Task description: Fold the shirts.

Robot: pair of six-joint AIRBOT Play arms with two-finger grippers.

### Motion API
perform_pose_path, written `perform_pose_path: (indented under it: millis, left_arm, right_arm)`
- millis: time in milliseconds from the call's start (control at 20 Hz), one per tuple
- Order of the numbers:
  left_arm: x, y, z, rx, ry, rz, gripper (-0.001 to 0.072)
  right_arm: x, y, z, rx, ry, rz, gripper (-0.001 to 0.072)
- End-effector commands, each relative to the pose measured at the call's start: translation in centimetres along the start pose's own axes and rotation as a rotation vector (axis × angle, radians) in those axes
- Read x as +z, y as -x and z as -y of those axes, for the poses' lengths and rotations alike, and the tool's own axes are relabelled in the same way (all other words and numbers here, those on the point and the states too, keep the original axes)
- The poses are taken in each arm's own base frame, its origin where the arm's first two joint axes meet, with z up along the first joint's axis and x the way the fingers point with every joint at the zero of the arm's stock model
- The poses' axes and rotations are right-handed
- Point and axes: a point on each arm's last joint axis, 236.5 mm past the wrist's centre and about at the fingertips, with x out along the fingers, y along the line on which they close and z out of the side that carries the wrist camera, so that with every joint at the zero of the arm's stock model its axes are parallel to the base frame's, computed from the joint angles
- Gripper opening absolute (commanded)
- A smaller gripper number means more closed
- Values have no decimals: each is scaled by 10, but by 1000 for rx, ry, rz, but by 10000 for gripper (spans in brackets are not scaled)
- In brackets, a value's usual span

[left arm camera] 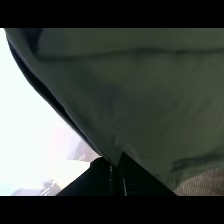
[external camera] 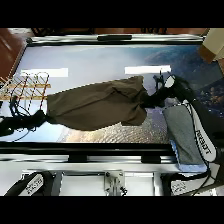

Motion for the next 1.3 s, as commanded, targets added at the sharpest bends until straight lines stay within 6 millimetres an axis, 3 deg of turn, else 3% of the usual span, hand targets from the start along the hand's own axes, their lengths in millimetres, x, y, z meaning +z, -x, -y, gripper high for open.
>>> perform_pose_path:
  millis: [0,100,200,300,350,400,450,500,600,700,900,1000,1100,1250]
  left_arm:
    - [78,75,67,-40,-200,238,27]
    - [123,166,137,-63,-374,487,28]
    - [136,281,210,-73,-538,770,27]
    - [117,396,268,-44,-647,1073,27]
    - [98,447,285,2,-668,1212,27]
    - [78,484,294,50,-662,1318,27]
    - [56,514,298,107,-647,1411,27]
    - [38,531,299,148,-621,1473,27]
    - [8,544,297,235,-607,1526,27]
    - [-5,527,287,299,-596,1456,28]
    - [2,478,250,380,-579,1225,28]
    - [14,451,225,404,-569,1119,28]
    - [29,406,188,391,-504,974,29]
    - [45,309,123,315,-400,708,28]
  right_arm:
    - [43,101,-49,61,171,280,66]
    - [56,215,-92,78,312,551,67]
    - [43,343,-132,87,435,878,67]
    - [0,467,-164,106,520,1230,67]
    - [-33,528,-175,127,539,1417,67]
    - [-70,577,-181,147,550,1578,67]
    - [-104,610,-183,165,554,1685,67]
    - [-133,629,-184,192,548,1744,67]
    - [-177,643,-183,253,526,1768,67]
    - [-193,637,-179,240,521,1739,67]
    - [-169,592,-145,75,441,1552,67]
    - [-143,551,-125,-7,395,1384,67]
    - [-113,495,-103,-91,356,1155,67]
    - [-58,394,-73,-153,294,829,67]
